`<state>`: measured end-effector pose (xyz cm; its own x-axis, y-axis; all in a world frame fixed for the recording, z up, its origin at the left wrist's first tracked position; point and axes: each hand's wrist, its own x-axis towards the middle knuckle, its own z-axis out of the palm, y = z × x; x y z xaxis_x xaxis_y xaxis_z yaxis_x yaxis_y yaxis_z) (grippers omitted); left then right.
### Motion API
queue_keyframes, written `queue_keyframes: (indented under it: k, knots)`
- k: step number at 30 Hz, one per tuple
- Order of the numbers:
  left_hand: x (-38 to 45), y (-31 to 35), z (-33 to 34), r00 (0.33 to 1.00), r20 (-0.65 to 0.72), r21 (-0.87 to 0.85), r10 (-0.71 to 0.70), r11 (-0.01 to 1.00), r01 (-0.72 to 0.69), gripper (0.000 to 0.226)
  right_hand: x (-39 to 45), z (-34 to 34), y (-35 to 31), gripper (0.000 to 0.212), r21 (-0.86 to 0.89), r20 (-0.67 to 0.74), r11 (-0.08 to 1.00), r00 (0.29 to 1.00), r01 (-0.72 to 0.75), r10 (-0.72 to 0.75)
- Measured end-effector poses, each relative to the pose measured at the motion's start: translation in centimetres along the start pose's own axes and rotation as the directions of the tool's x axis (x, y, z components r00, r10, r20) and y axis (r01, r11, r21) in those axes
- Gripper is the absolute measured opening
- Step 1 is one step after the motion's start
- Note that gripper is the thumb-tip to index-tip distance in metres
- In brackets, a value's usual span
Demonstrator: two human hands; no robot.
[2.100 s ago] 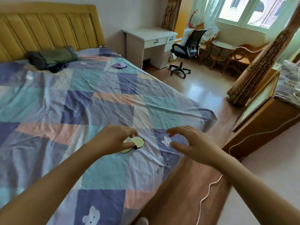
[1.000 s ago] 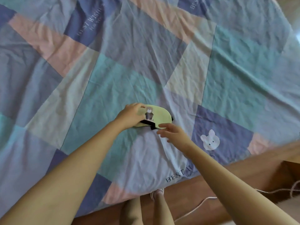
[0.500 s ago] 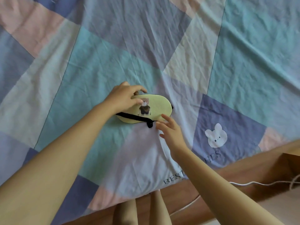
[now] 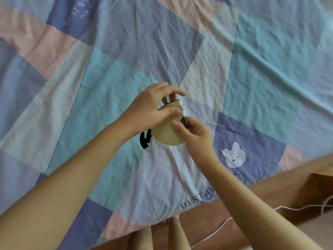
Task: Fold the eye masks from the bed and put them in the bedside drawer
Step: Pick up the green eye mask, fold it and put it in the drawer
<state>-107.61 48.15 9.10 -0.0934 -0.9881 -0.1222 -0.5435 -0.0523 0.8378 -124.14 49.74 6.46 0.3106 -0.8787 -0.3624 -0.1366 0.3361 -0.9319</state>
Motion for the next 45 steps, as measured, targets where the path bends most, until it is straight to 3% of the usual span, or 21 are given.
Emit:
queue_keyframes:
  k: [2, 6, 9, 12, 15, 18, 22, 25, 30, 37, 39, 42, 44, 45]
  knots:
    - [0.1, 1.1, -0.7, 0.999, 0.029, -0.005, -0.030, 1.000, 0.030, 0.043, -0.2, -0.3, -1.7, 0.033, -0.003, -0.014, 1.000, 1.000, 0.028, -0.028]
    - [-0.4, 5.0, -2.6, 0.951, 0.246, -0.126, -0.188, 0.966, 0.224, 0.044, -0.8, -0.6, -6.0, 0.031, 0.001, 0.001, 0.999, 0.999, 0.051, -0.051]
    - [-0.4, 8.4, -5.0, 0.950, 0.233, -0.089, -0.206, 0.969, 0.232, 0.037, -1.5, -1.0, -10.1, 0.027, 0.003, 0.007, 0.999, 0.999, 0.049, -0.049]
    - [-0.4, 12.4, -7.5, 0.960, 0.221, -0.120, -0.172, 0.972, 0.202, 0.035, -2.8, -2.2, -14.6, 0.029, 0.249, -0.028, 0.969, 1.000, 0.001, 0.007]
    - [-0.6, 16.2, -9.3, 0.982, 0.125, -0.195, -0.140, 0.967, 0.162, 0.033, -5.0, -3.1, -17.9, 0.049, 0.547, -0.042, 0.837, 0.998, -0.017, 0.047]
    - [-0.4, 19.3, -10.7, 0.992, -0.011, -0.314, -0.123, 0.943, 0.113, 0.032, -7.4, -2.8, -19.7, 0.060, 0.542, -0.002, 0.840, 1.000, -0.019, 0.025]
    - [-0.6, 23.3, -12.6, 0.986, -0.141, -0.332, -0.087, 0.943, 0.036, 0.041, -9.3, -1.5, -22.3, 0.075, 0.504, 0.035, 0.864, 0.999, -0.011, -0.008]
    - [-1.2, 25.8, -13.9, 0.968, -0.241, -0.342, -0.066, 0.939, -0.021, 0.044, -10.3, -0.3, -25.1, 0.069, 0.431, 0.035, 0.902, 0.999, 0.014, -0.033]
    - [-3.0, 29.2, -16.2, 0.945, -0.328, -0.360, -0.021, 0.927, -0.105, 0.041, -12.8, 0.6, -28.1, 0.030, 0.114, 0.093, 0.968, 0.968, 0.222, -0.233]
    - [-5.0, 31.9, -21.0, 0.821, -0.566, -0.420, -0.076, 0.883, -0.208, 0.037, -16.2, -1.6, -32.4, 0.026, 0.179, 0.153, 0.935, 0.931, 0.305, -0.333]
    - [-5.6, 32.5, -21.8, 0.784, -0.612, -0.470, -0.102, 0.844, -0.257, 0.038, -17.0, -2.3, -34.0, 0.027, 0.380, 0.134, 0.884, 0.929, 0.274, -0.345]
    - [-6.5, 33.4, -22.0, 0.755, -0.645, -0.491, -0.114, 0.820, -0.295, 0.043, -17.9, -2.9, -36.5, 0.032, 0.774, 0.084, 0.615, 0.938, 0.152, -0.337]
    - [-7.0, 34.0, -21.7, 0.769, -0.629, -0.511, -0.115, 0.806, -0.298, 0.044, -18.2, -3.2, -38.1, 0.036, 0.883, 0.053, 0.451, 0.928, 0.129, -0.369]
    - [-7.4, 34.3, -21.5, 0.781, -0.615, -0.520, -0.109, 0.801, -0.297, 0.043, -18.3, -3.5, -38.9, 0.046, 0.887, 0.055, 0.438, 0.908, 0.146, -0.415]
